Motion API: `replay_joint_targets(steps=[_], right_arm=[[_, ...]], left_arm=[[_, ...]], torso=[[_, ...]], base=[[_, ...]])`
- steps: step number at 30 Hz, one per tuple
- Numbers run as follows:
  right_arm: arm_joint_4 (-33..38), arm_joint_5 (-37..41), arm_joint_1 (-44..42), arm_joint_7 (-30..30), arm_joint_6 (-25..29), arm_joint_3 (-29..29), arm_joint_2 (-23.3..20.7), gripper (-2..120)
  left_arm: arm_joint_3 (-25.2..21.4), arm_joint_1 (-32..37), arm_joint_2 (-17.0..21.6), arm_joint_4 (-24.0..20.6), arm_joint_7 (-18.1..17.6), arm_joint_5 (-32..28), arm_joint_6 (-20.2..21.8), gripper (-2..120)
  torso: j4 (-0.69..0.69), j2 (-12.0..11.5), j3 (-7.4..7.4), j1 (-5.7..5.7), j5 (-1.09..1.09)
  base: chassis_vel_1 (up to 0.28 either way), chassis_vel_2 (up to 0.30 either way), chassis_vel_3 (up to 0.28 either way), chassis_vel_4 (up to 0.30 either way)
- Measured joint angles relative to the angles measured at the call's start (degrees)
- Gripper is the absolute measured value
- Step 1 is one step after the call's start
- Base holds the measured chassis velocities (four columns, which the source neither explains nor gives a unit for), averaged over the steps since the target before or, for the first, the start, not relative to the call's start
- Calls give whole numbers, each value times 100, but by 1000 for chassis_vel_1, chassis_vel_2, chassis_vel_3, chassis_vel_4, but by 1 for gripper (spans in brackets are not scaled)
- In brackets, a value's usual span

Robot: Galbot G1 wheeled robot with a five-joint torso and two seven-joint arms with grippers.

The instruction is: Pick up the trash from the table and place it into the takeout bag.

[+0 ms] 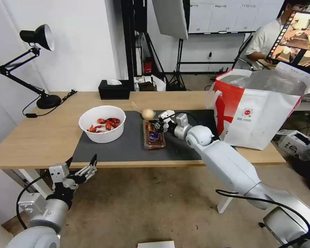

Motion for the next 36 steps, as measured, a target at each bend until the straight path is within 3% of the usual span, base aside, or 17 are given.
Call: replay_joint_targets(steps=[12, 21, 23, 24, 26, 27, 30, 31, 33, 36], right_arm=[[100, -5, -57, 21, -86, 26, -98, 0], [135, -13, -90, 26, -168, 34, -141, 0], [141, -12, -73, 26, -185, 22, -170, 0], [141, -12, -73, 26, -185, 22, -170, 0], [141, -7, -39, 23, -195, -27, -205, 0], [141, -7, -39, 23, -195, -27, -205, 0], [131, 15, 4, -5, -201, -81, -230, 0], [131, 15, 4, -5, -201, -81, -230, 0], [66, 86, 91, -35, -201, -182, -211, 0], [-35, 101, 196, -67, -195, -277, -122, 0]], left_arm=[[-108, -169, 192, 82, 8, -387, 47, 100], [-66, -500, 613, 251, 24, -703, 288, 100], [-20, -694, 901, 340, 59, -1262, 541, 100], [-20, -694, 901, 340, 59, -1262, 541, 100], [51, -929, 1260, 467, 109, -2354, 892, 100], [51, -929, 1260, 467, 109, -2354, 892, 100], [175, -1168, 1574, 615, 103, -3592, 1170, 100], [175, -1168, 1574, 615, 103, -3592, 1170, 100], [318, -1388, 1799, 764, -2, -4650, 1343, 100], [388, -1477, 1859, 847, -82, -4996, 1375, 100]], torso=[[0, 0, 0, 0, -1], [1, 0, 0, 0, -1], [0, 0, 0, 0, -1], [0, 0, 0, 0, -1], [1, 0, 1, 0, 0], [1, 0, 1, 0, 0], [0, 0, 1, 0, -1], [0, 0, 1, 0, -1], [-2, 0, 0, 0, -1], [-2, 0, 1, 0, 0]], base=[[0, 0, 0, 0], [0, 0, 0, 0], [0, 0, 0, 0], [0, 0, 0, 0], [0, 0, 0, 0], [0, 0, 0, 0], [0, 0, 0, 0], [0, 0, 0, 0], [0, 0, 0, 0], [0, 0, 0, 0]])
